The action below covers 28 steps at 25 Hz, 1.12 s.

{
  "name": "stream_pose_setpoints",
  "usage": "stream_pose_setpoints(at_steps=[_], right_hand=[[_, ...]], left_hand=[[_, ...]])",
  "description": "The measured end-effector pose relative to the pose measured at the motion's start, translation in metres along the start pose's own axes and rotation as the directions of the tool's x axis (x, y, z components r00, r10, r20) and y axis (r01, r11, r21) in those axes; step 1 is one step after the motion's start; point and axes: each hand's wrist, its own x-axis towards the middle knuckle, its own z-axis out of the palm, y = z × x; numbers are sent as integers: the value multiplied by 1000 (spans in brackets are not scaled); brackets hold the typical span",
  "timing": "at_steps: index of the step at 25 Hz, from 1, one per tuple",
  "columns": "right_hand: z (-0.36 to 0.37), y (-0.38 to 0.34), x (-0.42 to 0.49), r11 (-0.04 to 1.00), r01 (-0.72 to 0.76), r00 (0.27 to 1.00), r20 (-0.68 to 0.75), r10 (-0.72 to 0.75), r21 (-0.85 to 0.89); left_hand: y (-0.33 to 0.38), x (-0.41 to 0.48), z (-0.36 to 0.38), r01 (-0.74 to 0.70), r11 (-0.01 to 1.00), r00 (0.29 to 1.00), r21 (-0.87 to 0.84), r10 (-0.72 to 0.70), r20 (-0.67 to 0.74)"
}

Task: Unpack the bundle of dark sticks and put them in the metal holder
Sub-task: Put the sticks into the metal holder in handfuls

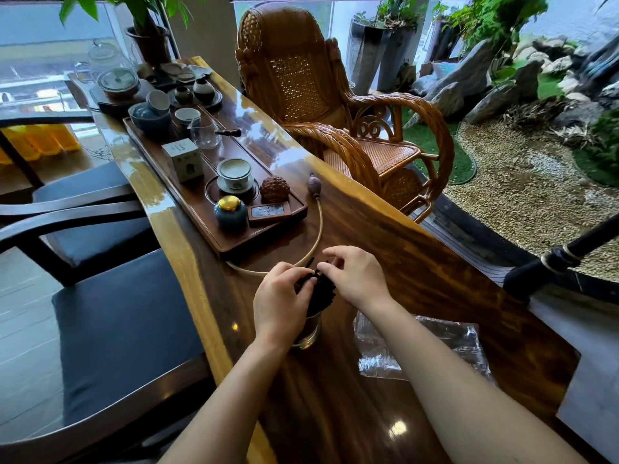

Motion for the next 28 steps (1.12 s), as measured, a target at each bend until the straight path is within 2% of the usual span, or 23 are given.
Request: stream_pose_setpoints(at_steps=[4,8,11,14,18,21,25,27,28], right_hand=[[4,7,4,999,3,999,-47,-5,-51],[4,11,3,999,10,1000,-3,-10,-53],[-2,6,-2,999,38,997,-72,-39,-18],[-15,-2,-13,987,135,981,-154,-121,84],[-25,-20,-15,960,250,968,-64,-243,129],[-32,-24,-11,959,213,977,-64,-205,186],[-37,-19,-8,947,169,983,30,-184,272],[-40,-5,-8,932,67,997,15,-77,356],[-39,4,-10,938,7,1000,-3,-6,345]], left_hand=[[1,4,-5,13,999,1000,-47,-14,-22],[-2,3,-4,41,997,998,-62,-43,-36],[-2,0,-5,23,997,999,-69,-26,-48],[2,4,-9,-15,996,998,-89,9,-70],[8,7,-15,-100,988,993,-116,92,-78],[11,7,-19,-126,980,991,-151,118,-60],[11,4,-20,-125,978,992,-166,118,-49],[6,1,-21,-123,979,992,-162,116,-52],[4,-1,-22,-111,980,993,-166,103,-54]])
